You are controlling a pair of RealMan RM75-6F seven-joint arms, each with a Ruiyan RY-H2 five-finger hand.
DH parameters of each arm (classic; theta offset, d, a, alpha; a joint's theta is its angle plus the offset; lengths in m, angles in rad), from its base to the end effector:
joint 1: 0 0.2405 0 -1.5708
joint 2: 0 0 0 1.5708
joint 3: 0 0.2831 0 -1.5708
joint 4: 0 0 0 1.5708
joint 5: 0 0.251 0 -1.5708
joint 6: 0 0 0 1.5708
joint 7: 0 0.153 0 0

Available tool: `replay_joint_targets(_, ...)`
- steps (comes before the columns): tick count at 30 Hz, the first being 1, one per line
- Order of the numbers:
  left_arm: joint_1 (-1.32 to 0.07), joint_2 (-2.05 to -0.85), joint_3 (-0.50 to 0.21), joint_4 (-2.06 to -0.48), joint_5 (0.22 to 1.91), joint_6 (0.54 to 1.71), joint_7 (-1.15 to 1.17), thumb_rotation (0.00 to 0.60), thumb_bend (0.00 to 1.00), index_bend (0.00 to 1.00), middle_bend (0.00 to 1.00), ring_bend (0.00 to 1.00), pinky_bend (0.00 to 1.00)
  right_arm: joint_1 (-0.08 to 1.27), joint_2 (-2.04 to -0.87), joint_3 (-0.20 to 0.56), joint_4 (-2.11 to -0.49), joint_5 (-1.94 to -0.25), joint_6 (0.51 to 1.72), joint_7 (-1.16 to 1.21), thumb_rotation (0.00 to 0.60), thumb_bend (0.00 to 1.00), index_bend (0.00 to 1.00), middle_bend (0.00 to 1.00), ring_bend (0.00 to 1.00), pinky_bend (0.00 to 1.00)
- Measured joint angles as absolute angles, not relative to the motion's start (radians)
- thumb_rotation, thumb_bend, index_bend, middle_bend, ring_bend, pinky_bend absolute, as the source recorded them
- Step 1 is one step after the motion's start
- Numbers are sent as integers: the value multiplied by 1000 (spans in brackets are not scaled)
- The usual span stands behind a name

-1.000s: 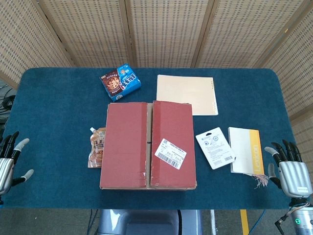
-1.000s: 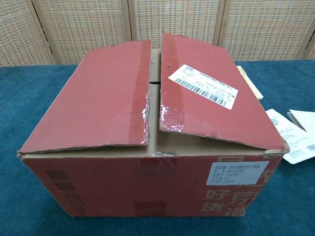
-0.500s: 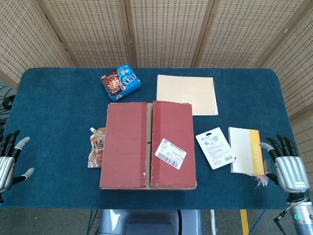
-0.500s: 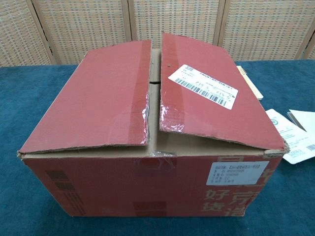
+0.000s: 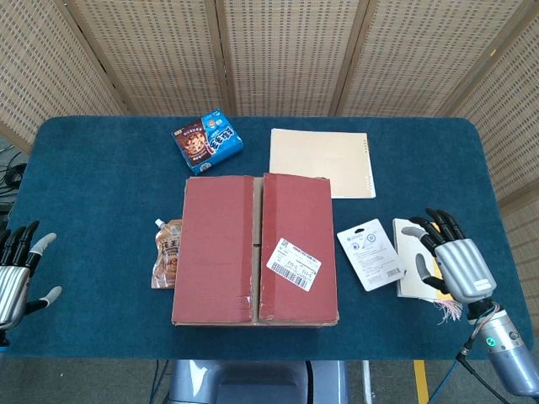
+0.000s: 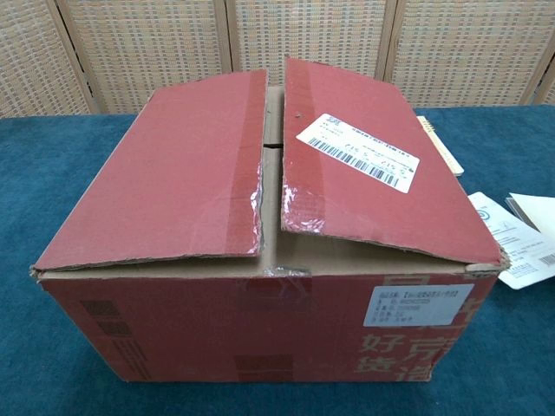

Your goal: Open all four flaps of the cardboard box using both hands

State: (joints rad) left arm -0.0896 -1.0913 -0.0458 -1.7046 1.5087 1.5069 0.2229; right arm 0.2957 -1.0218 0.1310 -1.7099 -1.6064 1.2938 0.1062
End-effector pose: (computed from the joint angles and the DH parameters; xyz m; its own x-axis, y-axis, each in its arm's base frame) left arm -0.3290 0.1943 0.1354 0.5354 -0.0177 0.8444 0.8440 -0.0252 -0.5357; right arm -0.2737 -0.2753 0.1361 0.3382 -0.0550 0.9395 -0.8992 -0.3132 0.3054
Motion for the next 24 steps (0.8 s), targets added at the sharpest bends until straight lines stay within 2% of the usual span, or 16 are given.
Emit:
replay_joint_targets(7,-94,-1085,-46,-1714,1507,1499,232,600,169,139,0,24,0,382,-1016,154,-1734,-1630,1224,145,600,696,241,183,0,51)
replay_joint_targets(10,-96,-1084,-44,-1718,1504,1492,235,600,169,139,0,24,0,435,-1009,167,-1755,-1647,1183,167,600,756,241,187,0,51)
replay_joint_targets(17,-97,-1084,-43,-1723,1498,1489,238,600,169,139,0,24,0,536,-985,183,-1810,-1679,1087,219,600,962,241,212,0,51)
replay_joint_targets(24,-98,-1084,-41,-1728,1505,1491,238,600,169,139,0,24,0,619,-981,195,-1837,-1690,1010,244,600,981,241,220,0,51)
